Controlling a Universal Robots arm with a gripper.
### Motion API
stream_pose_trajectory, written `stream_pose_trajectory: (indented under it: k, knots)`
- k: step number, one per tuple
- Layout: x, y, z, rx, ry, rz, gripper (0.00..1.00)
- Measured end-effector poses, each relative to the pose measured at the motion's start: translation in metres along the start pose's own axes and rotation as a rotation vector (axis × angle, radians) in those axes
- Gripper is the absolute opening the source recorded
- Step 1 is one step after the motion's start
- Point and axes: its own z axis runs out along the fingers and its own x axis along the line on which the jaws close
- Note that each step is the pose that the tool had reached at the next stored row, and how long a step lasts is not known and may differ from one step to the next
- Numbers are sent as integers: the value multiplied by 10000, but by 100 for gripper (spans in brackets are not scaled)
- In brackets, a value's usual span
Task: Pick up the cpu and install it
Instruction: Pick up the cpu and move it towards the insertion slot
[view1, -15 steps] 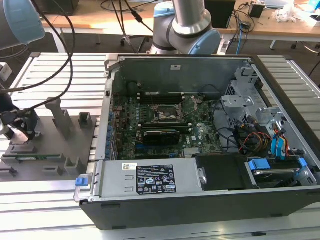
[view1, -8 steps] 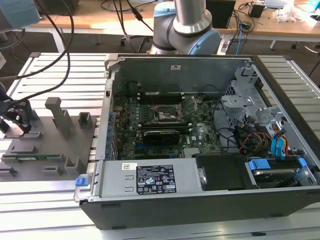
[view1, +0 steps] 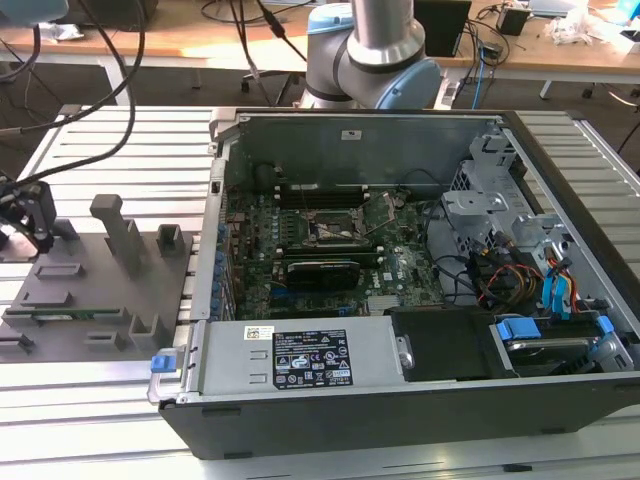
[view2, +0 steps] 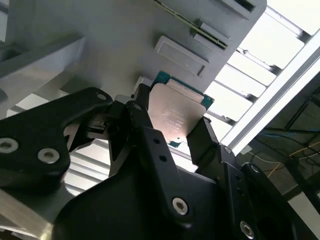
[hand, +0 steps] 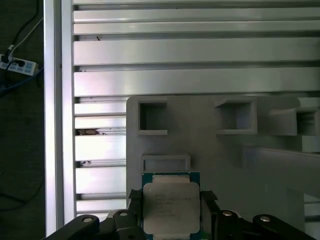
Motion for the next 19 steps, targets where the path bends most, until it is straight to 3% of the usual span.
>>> stream_pose_trajectory:
  k: [4, 7, 19]
  knots:
    - [-2, 6, -93, 1, 1, 0, 55]
    - [-5, 16, -216, 0, 1, 1, 55]
    - [-11, 40, -544, 0, 1, 0, 55]
